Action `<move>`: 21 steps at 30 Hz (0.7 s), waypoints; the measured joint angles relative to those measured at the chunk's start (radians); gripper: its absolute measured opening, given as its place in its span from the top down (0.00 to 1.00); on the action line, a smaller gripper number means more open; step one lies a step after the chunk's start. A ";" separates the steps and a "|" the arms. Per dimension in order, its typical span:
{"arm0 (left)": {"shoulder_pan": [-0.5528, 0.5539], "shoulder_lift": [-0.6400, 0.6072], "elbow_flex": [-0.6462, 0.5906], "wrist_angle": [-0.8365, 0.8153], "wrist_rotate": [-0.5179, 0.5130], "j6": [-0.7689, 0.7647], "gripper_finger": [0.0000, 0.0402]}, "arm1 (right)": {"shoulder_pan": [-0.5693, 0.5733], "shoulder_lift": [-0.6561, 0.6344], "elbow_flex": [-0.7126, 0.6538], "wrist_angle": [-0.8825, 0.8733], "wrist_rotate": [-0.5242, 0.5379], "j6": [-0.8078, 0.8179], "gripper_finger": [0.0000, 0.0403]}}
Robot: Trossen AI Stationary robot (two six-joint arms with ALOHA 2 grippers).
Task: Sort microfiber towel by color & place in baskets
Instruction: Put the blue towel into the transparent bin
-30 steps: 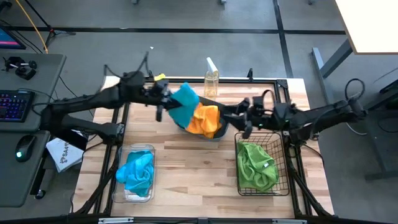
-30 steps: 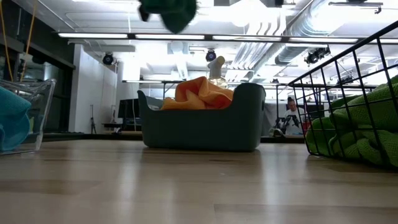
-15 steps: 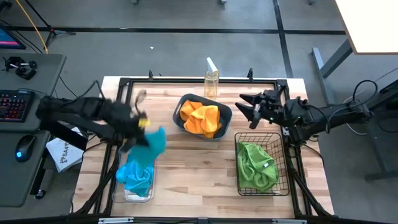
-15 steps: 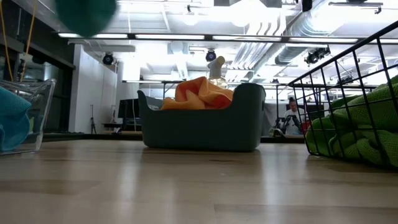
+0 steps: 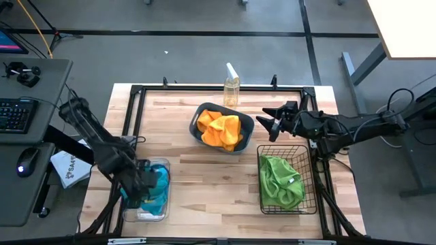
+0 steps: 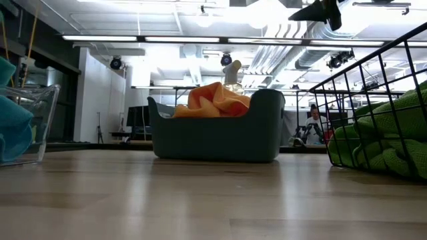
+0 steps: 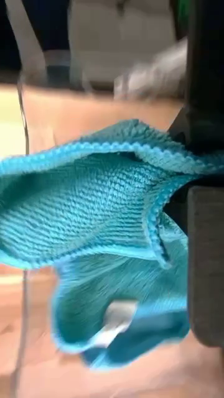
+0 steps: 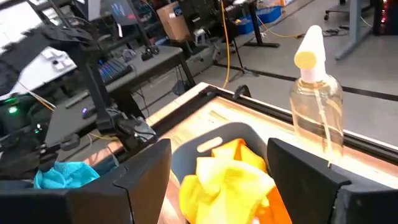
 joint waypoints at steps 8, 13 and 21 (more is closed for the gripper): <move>-0.011 0.205 -0.052 -0.002 -0.079 0.139 1.00 | -0.006 0.000 0.000 -0.024 -0.006 0.003 0.35; -0.029 0.260 -0.134 0.093 -0.042 0.104 0.99 | -0.006 0.000 0.000 -0.035 -0.016 0.003 0.35; 0.014 0.245 -0.152 0.163 -0.013 0.068 0.85 | -0.006 0.000 0.000 -0.038 -0.019 0.002 0.35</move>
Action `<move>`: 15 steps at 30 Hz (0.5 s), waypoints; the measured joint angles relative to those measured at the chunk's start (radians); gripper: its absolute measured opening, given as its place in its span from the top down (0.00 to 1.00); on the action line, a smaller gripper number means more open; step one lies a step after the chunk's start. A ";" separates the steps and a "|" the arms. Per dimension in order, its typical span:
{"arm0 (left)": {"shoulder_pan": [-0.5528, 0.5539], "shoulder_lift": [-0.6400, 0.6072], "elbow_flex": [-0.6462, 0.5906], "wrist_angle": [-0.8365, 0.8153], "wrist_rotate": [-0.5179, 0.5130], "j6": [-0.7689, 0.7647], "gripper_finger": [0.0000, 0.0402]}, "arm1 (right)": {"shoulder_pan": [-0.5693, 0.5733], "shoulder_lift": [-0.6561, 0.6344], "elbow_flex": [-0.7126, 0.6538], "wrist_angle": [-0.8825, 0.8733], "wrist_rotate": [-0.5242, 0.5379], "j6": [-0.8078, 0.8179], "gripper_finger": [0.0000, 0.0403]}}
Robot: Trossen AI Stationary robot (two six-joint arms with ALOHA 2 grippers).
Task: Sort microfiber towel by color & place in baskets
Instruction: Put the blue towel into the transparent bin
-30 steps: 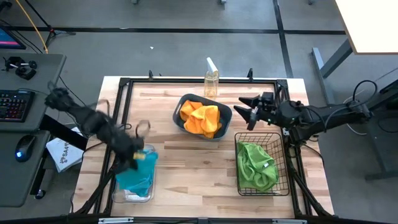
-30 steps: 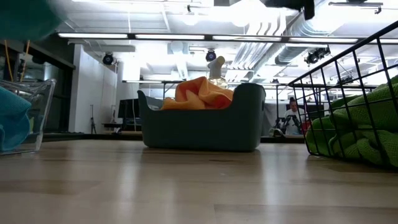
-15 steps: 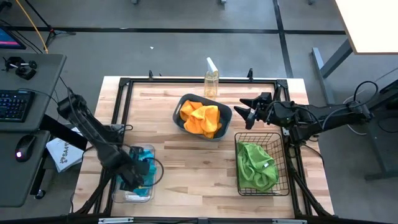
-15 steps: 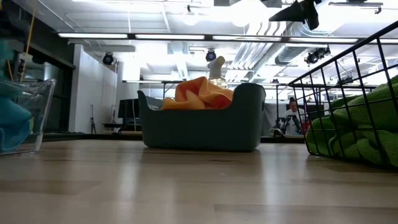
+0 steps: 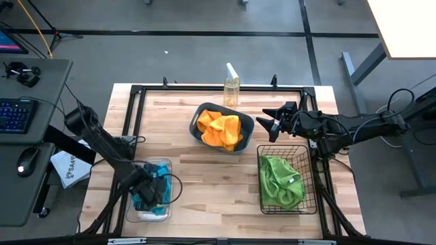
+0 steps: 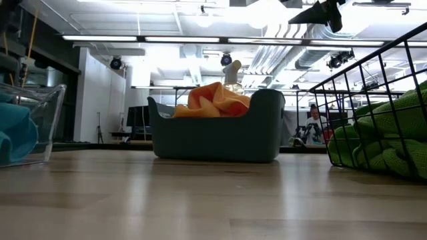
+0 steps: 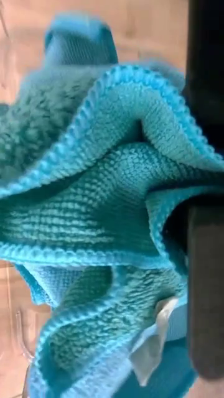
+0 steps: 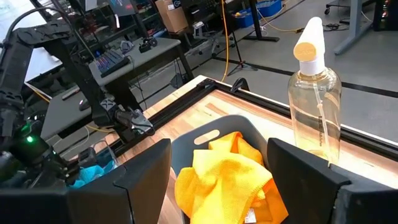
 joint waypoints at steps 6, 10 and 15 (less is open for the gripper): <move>0.056 -0.063 0.047 -0.013 0.023 0.024 0.67 | 0.000 0.000 0.000 -0.002 0.000 -0.001 0.35; 0.098 -0.117 0.083 -0.031 0.062 0.080 0.56 | 0.000 0.000 0.000 -0.015 0.000 0.018 0.35; 0.143 -0.180 0.131 -0.123 0.119 0.115 0.43 | 0.000 0.000 0.000 -0.021 -0.007 0.018 0.35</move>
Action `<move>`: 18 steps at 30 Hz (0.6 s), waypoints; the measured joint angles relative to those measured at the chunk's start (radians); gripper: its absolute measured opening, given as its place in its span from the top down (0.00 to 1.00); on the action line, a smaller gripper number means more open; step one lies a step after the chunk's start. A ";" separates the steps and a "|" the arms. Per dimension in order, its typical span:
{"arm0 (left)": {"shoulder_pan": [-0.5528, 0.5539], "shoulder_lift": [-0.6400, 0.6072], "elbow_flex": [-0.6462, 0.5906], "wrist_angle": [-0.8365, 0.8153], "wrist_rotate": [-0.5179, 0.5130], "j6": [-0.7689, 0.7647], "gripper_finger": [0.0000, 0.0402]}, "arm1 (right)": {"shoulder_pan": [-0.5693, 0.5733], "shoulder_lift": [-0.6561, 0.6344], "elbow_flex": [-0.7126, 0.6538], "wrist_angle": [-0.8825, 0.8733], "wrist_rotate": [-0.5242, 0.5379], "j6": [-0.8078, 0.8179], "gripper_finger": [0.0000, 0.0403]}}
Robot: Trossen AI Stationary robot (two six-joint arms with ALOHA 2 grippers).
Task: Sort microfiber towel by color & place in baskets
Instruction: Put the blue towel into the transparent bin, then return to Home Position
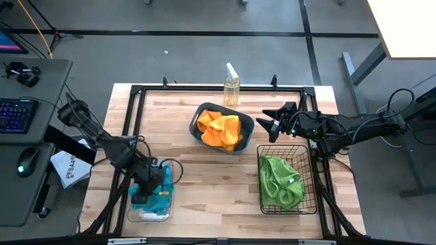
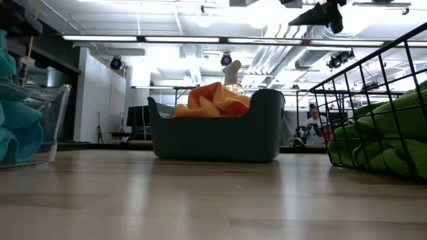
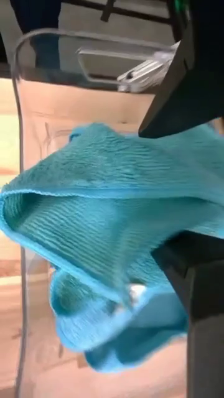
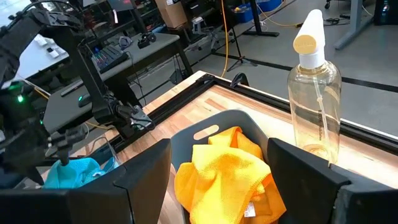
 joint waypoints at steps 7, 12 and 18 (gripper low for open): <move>0.083 -0.064 0.092 -0.100 0.007 0.078 0.35 | 0.000 0.000 0.000 0.001 0.000 -0.001 0.35; 0.195 -0.088 0.167 -0.143 -0.098 0.237 0.34 | 0.000 0.000 0.000 0.021 0.000 -0.001 0.35; 0.413 -0.135 0.191 -0.041 -0.378 0.459 0.36 | 0.000 -0.002 0.000 0.159 0.021 -0.017 0.35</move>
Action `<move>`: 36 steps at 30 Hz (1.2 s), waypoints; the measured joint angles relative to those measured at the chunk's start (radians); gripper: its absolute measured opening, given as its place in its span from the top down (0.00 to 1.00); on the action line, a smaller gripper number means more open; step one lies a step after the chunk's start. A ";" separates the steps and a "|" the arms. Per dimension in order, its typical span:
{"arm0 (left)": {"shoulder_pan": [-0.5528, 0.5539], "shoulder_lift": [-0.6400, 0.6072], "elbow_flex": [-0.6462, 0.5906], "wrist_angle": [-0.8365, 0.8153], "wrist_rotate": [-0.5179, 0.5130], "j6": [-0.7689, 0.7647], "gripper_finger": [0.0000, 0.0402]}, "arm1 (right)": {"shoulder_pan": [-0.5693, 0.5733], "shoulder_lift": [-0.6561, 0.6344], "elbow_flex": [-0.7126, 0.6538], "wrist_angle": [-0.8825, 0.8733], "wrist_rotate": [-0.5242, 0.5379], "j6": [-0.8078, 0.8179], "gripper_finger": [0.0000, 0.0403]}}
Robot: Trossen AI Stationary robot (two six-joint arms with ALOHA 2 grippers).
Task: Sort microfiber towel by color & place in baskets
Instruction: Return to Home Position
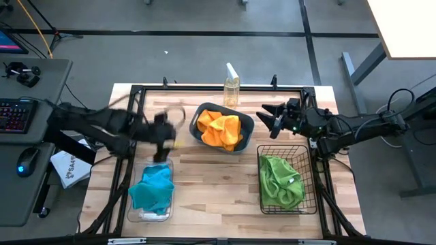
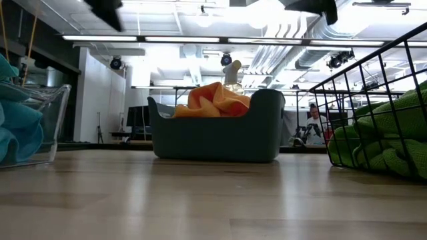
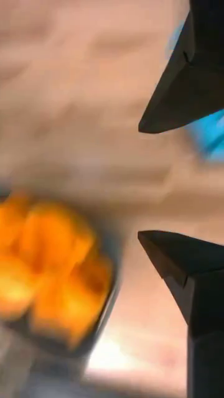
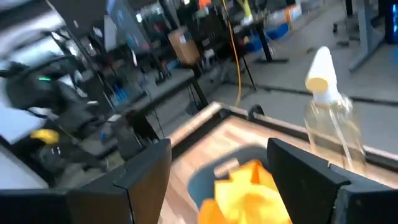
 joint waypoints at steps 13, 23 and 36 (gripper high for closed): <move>0.434 -0.337 -0.476 0.798 0.163 -0.061 0.97 | -0.102 -0.001 0.215 -0.350 -0.010 -0.030 0.96; 0.389 -0.487 -0.906 1.463 0.105 -0.304 0.99 | -0.063 0.000 0.192 -0.612 -0.098 0.157 0.99; 0.349 -0.603 -1.149 1.583 0.018 -0.407 1.00 | 0.082 -0.047 0.188 -0.757 -0.104 0.307 1.00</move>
